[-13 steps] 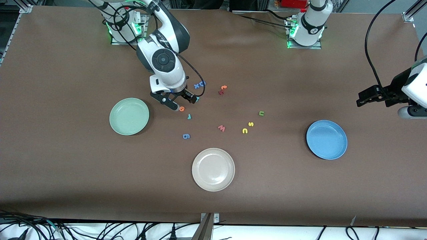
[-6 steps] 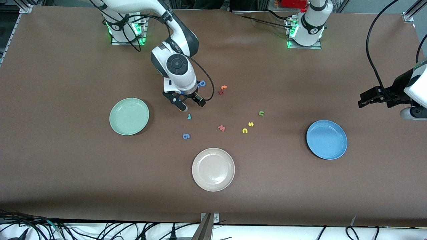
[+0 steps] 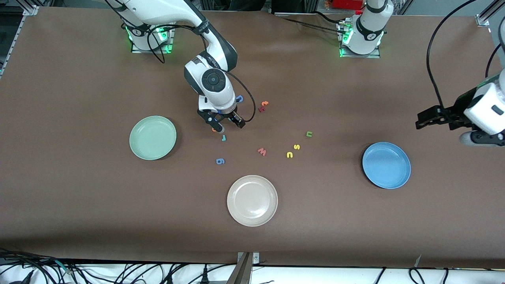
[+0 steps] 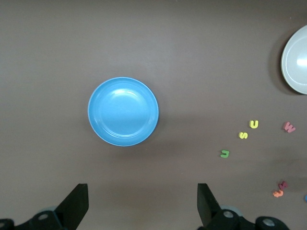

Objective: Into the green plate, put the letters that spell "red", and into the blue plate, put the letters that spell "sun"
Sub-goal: 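Reach the right gripper toward the teal letter beside the mint plate, then grasp the teal letter with the right gripper while the left gripper reaches the green s, then place the teal letter on the mint plate while the left gripper grasps the green s, then drop the green s on the blue plate while the right gripper returns to the letters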

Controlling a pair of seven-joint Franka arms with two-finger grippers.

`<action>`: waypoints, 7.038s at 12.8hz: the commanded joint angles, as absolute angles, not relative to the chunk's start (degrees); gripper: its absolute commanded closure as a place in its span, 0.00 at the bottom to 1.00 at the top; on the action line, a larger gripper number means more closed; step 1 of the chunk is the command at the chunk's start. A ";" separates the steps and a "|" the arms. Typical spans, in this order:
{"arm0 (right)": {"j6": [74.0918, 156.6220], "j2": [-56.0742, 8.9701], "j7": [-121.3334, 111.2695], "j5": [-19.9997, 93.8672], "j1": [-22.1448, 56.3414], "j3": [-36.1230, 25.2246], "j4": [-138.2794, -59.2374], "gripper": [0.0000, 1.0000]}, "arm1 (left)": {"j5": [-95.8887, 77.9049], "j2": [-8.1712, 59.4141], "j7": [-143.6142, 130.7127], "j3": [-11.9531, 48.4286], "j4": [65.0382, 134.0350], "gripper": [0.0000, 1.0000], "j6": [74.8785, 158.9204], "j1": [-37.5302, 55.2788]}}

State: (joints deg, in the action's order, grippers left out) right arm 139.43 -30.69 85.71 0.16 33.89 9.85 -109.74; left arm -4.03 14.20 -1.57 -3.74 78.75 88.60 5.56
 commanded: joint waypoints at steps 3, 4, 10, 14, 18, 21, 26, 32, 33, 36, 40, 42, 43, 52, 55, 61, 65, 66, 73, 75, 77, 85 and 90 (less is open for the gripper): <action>144.40 -30.85 87.10 0.53 35.68 9.14 -113.47 0.20 | -7.91 13.45 -0.44 -2.03 86.63 0.00 94.20 6.24; 144.40 -31.11 87.10 0.35 35.68 9.14 -113.47 0.24 | -7.91 13.10 -1.05 -0.80 89.97 0.00 96.92 6.24; 145.81 -33.31 87.45 0.35 38.75 5.90 -113.47 0.29 | -7.74 13.09 -12.11 6.67 106.59 0.00 115.80 7.38; 145.90 -33.75 88.33 0.26 39.29 5.36 -113.29 0.49 | -7.73 15.81 -15.11 7.65 113.72 0.00 130.05 10.80; 145.72 -33.66 88.16 0.18 39.29 5.36 -113.20 0.80 | -7.56 19.25 -15.47 8.26 119.42 0.00 138.05 12.66; 144.85 -32.53 87.37 0.00 39.20 4.49 -113.03 0.83 | -7.56 21.61 -18.79 8.26 121.55 0.00 142.90 14.22; 135.11 -26.29 76.40 0.00 38.76 -0.78 -112.59 0.83 | -6.86 24.87 -23.12 8.17 121.55 0.07 146.69 17.58; 125.87 -23.03 61.20 1.05 38.15 -7.29 -111.53 0.83 | -2.29 26.28 -23.38 8.17 123.05 0.24 149.33 17.58; 125.08 -22.68 59.34 1.58 38.06 -8.51 -111.53 0.83 | -2.20 26.37 -23.38 8.17 123.13 0.26 149.33 17.58; 122.70 -22.24 50.13 2.63 37.80 -12.56 -111.80 0.83 | -2.02 26.72 -23.38 8.17 123.49 0.34 149.41 17.67; 122.43 -23.11 34.49 7.64 35.26 -17.84 -112.59 0.83 | -2.11 27.16 -23.47 8.26 124.54 0.33 149.50 18.45; 122.61 -24.43 30.34 7.65 33.14 -17.84 -113.11 0.83 | -2.11 27.25 -23.64 8.26 124.63 0.33 149.50 18.54; 122.96 -25.56 29.19 7.65 32.70 -17.84 -113.20 0.83 | -2.11 27.33 -23.82 8.26 124.63 0.33 149.50 18.54; 124.02 -30.85 27.25 10.20 30.94 -17.75 -112.85 0.01 | -2.63 27.77 -23.82 8.26 124.54 0.40 149.59 19.34; 121.83 -30.06 27.25 10.20 31.02 -17.84 -111.10 0.00 | -2.90 27.86 -24.95 8.26 124.54 0.48 149.59 19.25; 111.64 -30.06 27.86 10.55 31.02 -18.11 -102.84 0.00 | -2.90 27.95 -25.31 8.26 124.37 0.69 149.59 19.25; 109.34 -29.36 30.06 13.60 31.72 -17.49 -100.20 0.00 | -2.81 27.86 -25.23 8.26 124.01 0.86 149.50 19.25; 109.34 -29.18 30.23 15.45 31.90 -17.40 -100.11 0.00 | -2.81 27.60 -24.96 8.17 123.93 0.87 149.41 19.07; 118.45 -30.06 46.12 16.35 41.12 -16.35 -100.10 0.00 | -2.11 21.72 -2.87 -0.07 119.62 0.92 139.75 15.74; 121.97 -31.20 49.82 16.35 43.67 -16.35 -100.11 0.01 | -2.11 21.62 5.67 -3.50 119.62 0.92 139.75 14.68; 124.97 -32.86 52.90 16.35 45.61 -16.35 -100.11 0.01 | -2.11 21.80 11.66 -5.01 119.62 0.91 139.75 13.10; 138.50 -39.11 53.26 18.18 50.18 -14.95 -100.11 0.28 | -2.11 29.17 18.81 -7.38 115.85 0.90 144.83 8.70; 138.08 -39.37 51.42 18.28 50.10 -13.89 -100.19 0.44 | -2.20 32.78 21.36 -8.70 113.47 0.65 147.48 7.65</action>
State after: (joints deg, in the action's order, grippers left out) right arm 137.85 -39.40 52.96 17.09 49.76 -14.08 -99.94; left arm -3.44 31.76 20.30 -8.56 114.96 147.21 8.11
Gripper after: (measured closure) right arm 0.396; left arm 0.696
